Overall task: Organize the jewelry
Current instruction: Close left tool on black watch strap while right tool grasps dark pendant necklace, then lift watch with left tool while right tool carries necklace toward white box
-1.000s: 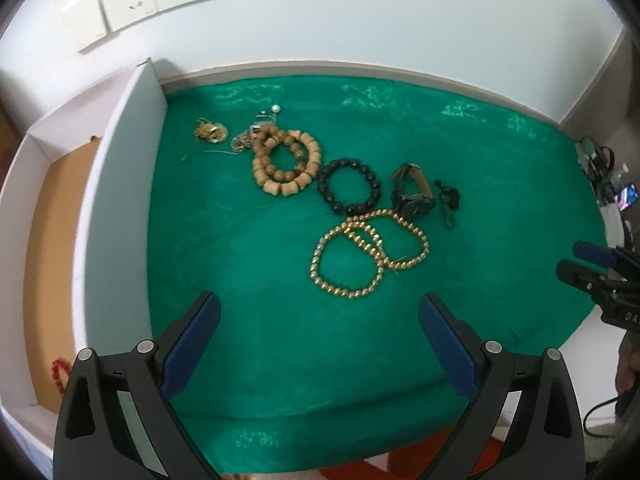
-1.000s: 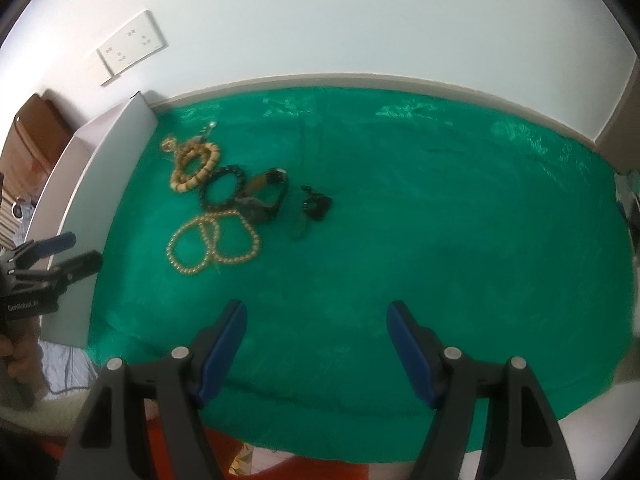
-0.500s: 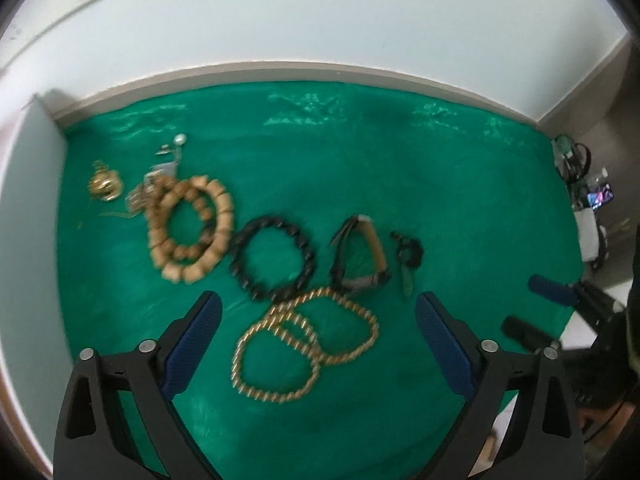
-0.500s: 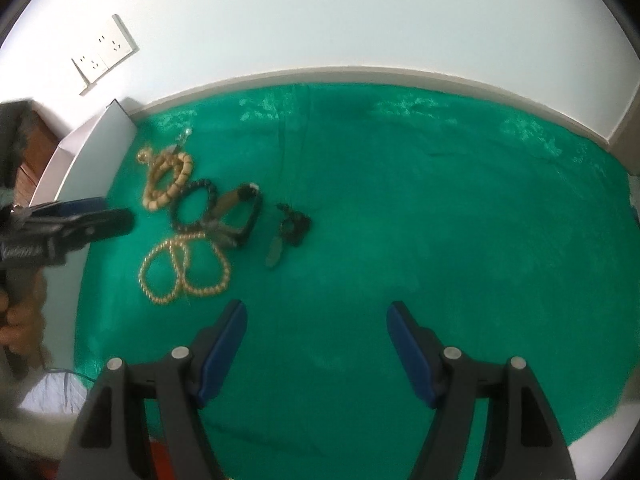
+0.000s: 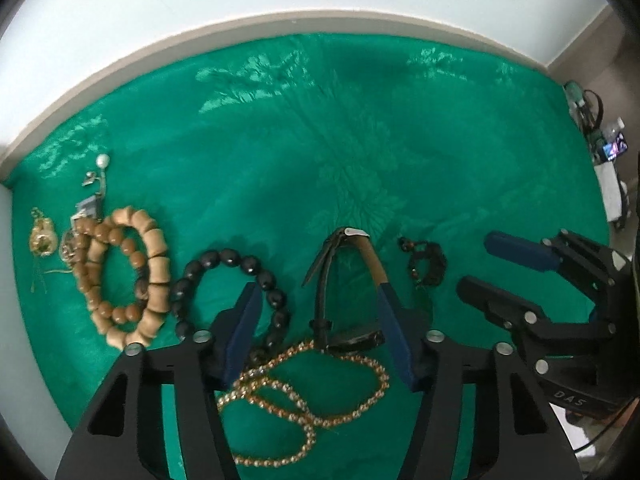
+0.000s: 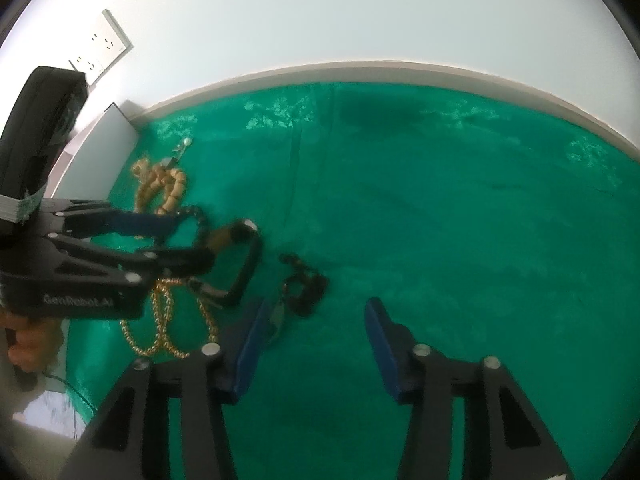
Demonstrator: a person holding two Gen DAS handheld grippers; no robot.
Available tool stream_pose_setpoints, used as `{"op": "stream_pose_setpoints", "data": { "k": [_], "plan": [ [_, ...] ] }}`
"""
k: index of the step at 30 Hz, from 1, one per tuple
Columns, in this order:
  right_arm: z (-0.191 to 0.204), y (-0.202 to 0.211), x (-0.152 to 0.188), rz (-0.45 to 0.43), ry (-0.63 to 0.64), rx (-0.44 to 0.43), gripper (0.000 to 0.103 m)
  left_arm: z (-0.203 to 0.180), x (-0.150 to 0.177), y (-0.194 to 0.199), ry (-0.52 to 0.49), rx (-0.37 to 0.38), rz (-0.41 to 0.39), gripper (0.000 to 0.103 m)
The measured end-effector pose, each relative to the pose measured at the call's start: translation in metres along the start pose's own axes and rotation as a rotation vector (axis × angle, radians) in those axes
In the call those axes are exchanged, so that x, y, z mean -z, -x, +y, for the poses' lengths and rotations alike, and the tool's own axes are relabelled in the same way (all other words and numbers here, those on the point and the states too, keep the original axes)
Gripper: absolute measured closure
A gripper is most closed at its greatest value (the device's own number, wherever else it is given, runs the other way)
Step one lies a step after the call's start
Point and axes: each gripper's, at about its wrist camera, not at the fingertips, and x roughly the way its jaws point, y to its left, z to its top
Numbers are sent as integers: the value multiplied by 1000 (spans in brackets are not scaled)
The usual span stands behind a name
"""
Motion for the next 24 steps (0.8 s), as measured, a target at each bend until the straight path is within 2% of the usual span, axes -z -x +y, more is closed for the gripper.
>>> {"op": "stream_pose_setpoints", "data": {
  "k": [2,4,6,10,14,15,16,17,21,24],
  "plan": [
    [1,-6,-2,-2,13,-15,61,-1,-1,-6,1,2,15,54],
    [2,-13,-4,6,29,-27,66,-2,-5,-9,-5,-8,10,55],
    [5,-20,-4,14,52,-28,67,-5,-8,-10,-17,-5,4,56],
    [8,-30,-2,31,73,-20,69,-12,-14,-15,-35,-1,17,72],
    [11,-36,0,28,102,1,74,-23,-15,-30,-60,-5,41,79],
    [12,-37,0,26,108,6,78,-26,-15,-30,-73,-11,37,81],
    [12,-37,0,24,116,16,87,-27,-14,-31,-83,-15,38,90],
    [12,-38,0,24,119,25,88,-28,-14,-31,-87,-17,38,92],
    [7,-28,0,5,83,19,90,-26,-15,-27,-69,-4,28,93],
    [3,-6,0,-25,52,-6,90,-21,-12,-11,-36,19,-4,94]
  ]
}}
